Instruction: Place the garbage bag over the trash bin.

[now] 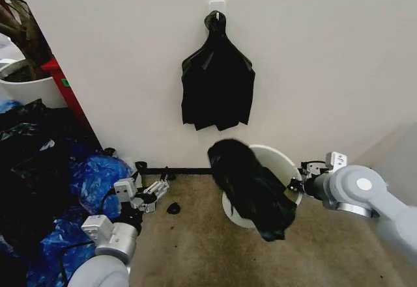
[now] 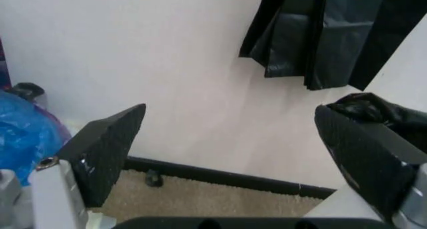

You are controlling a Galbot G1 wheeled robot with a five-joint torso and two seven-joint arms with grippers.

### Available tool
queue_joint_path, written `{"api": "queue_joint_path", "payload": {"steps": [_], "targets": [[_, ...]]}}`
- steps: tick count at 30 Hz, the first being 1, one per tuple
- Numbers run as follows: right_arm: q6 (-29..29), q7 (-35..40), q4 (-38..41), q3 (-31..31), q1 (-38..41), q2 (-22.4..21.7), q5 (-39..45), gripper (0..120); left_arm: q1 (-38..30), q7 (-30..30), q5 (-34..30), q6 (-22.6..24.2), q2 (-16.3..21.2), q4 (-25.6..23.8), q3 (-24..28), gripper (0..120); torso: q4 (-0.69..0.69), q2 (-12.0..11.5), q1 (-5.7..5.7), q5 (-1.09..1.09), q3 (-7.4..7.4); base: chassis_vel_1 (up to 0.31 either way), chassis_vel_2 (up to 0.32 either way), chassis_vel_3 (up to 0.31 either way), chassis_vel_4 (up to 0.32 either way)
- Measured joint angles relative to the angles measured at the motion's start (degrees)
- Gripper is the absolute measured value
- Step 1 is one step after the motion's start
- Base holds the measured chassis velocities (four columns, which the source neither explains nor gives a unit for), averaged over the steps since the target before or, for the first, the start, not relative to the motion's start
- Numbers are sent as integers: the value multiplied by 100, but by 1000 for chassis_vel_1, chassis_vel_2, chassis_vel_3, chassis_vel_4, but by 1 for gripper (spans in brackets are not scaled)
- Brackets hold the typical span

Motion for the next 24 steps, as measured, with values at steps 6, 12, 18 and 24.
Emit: {"api": "queue_joint_path", "payload": {"steps": [6, 12, 18, 24], "targets": [[740, 488, 238, 273, -588, 453, -278, 0, 20, 8, 23, -11, 11, -26, 77, 100, -1, 0, 0, -2, 0, 0, 0, 0, 0], [911, 485, 328, 142, -883, 950, -721, 0, 30, 10, 135, -21, -27, -26, 264, 100, -3, 0, 0, -1, 0, 0, 0, 0, 0], [1309, 602, 145, -482, -688, 1249, -1236, 0, 104, 16, 236, -86, -107, -11, 315, 100, -1, 0, 0, -1, 0, 0, 0, 0, 0], [1515, 819, -184, -991, -407, 1491, -1628, 0, 193, 37, 304, -175, -169, 43, 301, 100, -1, 0, 1, -1, 0, 0, 0, 0, 0]]}}
